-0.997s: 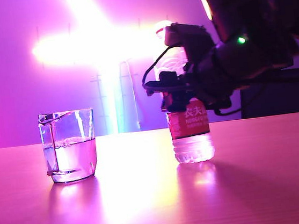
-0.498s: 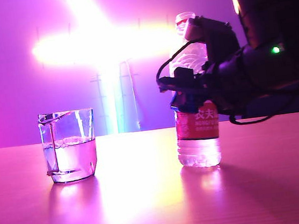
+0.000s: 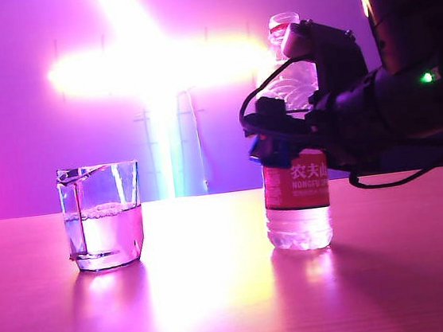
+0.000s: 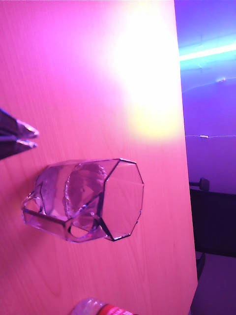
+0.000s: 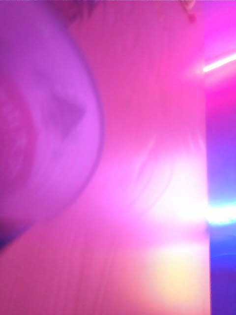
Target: Pick up the mineral water bottle on the table and pour water into the mug until it's half full.
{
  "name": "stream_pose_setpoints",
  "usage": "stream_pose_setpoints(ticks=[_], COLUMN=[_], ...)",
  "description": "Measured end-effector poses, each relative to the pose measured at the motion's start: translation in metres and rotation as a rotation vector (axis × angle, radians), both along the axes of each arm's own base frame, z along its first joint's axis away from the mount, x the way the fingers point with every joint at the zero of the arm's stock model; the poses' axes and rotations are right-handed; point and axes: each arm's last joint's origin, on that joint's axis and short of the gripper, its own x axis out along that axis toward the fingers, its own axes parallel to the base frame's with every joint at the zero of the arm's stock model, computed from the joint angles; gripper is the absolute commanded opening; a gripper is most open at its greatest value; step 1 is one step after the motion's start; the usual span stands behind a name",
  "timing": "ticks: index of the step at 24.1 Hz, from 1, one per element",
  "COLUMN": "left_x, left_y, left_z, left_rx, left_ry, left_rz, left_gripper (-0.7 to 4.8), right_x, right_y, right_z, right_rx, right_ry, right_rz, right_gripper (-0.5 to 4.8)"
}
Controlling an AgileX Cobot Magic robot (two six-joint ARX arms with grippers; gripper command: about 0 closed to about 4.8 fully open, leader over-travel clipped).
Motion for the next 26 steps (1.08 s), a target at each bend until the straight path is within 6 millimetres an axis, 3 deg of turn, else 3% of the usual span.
stream_pose_setpoints(ticks=[4,16,22,24,26], left_x=[0.0,0.0,0.004,0.005,0.005], left_y=[0.0,0.001,0.015,0.021,0.025], left_z=[0.0,0.0,0.0,0.0,0.0], left_rx=[0.0,0.0,0.0,0.0,0.0], left_ry=[0.0,0.0,0.0,0.0,0.0], left_rz=[0.0,0.008,0.151,0.226,0.261], left_gripper=[-0.02,-0.02,-0.02,-0.02,-0.02], right_x=[-0.009,-0.053,-0.078,-0.083,-0.088], right_y=[-0.004,-0.032,-0.034,-0.033,-0.032], right_z=[-0.008,0.004,0.014,0.018,0.024], right_rx=[-0.024,0.043,0.094,0.114,0.131], right_ry=[0.044,-0.031,-0.086,-0.108,-0.124], right_rz=[0.023,0.048,0.12,0.138,0.16], right_gripper=[4.79,4.79,4.79,4.25,3.01])
